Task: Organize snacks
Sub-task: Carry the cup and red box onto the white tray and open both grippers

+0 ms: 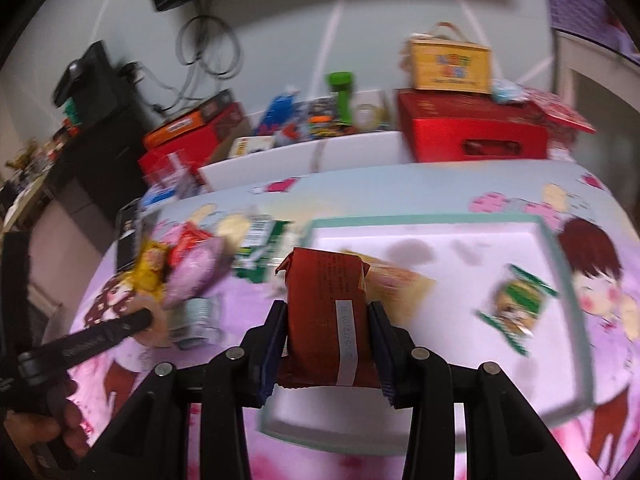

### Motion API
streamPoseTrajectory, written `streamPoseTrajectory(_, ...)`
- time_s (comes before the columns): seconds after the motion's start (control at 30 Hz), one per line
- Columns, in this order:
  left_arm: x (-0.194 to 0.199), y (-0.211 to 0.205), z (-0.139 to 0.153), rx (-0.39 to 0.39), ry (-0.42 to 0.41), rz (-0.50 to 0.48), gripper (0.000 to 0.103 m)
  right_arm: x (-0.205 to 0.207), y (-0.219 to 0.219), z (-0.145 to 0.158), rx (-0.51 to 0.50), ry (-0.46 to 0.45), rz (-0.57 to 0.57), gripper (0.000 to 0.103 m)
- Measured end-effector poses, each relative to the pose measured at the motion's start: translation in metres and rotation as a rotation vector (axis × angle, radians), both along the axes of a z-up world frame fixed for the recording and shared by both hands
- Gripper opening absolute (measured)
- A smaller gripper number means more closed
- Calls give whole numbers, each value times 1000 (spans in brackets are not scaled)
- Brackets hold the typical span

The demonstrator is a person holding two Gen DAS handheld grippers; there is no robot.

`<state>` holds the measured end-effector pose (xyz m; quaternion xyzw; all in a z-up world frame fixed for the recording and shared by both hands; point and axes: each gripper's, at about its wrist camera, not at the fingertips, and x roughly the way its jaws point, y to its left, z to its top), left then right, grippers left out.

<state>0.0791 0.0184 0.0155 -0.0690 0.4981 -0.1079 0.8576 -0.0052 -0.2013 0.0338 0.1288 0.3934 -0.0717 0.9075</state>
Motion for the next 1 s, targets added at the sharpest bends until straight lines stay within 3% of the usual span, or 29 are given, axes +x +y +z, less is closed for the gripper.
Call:
streamPoseTrajectory(0.3,-23,-84,11,32,-44,-239,39,-40,-70,4,12,13,-185,43)
streamPoseTrajectory(0.63,-58,-162,3,70,-52,-486,39,-66,-120,3,35,19,-308,43)
streamPoseTrajectory(1.0,-64,-187,-18,99,-28,-530,39,-64,-133,-13,57,70,-324,43)
